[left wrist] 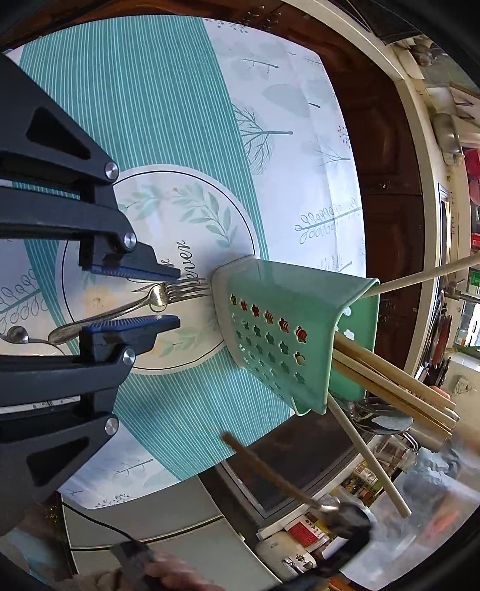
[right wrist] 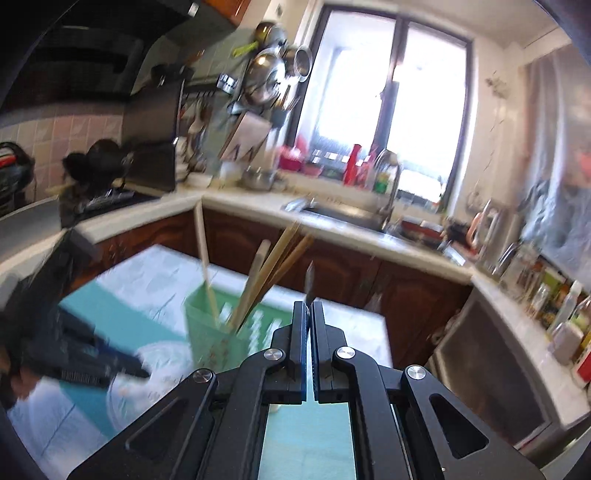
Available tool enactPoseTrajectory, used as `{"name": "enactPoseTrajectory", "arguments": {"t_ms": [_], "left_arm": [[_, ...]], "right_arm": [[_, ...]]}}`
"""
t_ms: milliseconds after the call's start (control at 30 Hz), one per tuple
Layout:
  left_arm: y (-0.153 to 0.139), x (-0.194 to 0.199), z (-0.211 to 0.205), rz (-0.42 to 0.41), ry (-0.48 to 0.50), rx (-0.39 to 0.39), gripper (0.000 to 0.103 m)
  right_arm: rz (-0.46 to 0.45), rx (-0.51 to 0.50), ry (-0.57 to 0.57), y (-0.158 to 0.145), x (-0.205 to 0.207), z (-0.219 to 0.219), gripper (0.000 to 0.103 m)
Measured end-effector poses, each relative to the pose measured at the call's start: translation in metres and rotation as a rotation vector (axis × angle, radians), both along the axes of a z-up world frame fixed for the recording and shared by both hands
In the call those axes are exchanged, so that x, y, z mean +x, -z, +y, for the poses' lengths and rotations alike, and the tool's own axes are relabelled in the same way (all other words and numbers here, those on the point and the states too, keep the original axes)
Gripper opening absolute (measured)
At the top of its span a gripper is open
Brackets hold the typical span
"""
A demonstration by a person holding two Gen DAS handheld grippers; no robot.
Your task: Organize utensils
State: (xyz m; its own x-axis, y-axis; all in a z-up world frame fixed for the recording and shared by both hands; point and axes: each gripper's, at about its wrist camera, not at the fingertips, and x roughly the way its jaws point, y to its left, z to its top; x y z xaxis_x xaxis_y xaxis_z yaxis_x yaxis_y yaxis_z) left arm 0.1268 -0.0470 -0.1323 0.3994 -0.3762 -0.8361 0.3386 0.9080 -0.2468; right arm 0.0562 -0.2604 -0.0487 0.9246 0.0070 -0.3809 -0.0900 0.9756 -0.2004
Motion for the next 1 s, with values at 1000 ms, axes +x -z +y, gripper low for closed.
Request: {"name": "enactPoseTrajectory", "arguments": {"t_ms": [1000], "left_arm": [[0.065,0.053,-0.006,0.123,0.213,-0.110,0.033]], "right_arm": [[-0.089,-0.042,-0.047,0.022,0.096,0.032,0.005]]}}
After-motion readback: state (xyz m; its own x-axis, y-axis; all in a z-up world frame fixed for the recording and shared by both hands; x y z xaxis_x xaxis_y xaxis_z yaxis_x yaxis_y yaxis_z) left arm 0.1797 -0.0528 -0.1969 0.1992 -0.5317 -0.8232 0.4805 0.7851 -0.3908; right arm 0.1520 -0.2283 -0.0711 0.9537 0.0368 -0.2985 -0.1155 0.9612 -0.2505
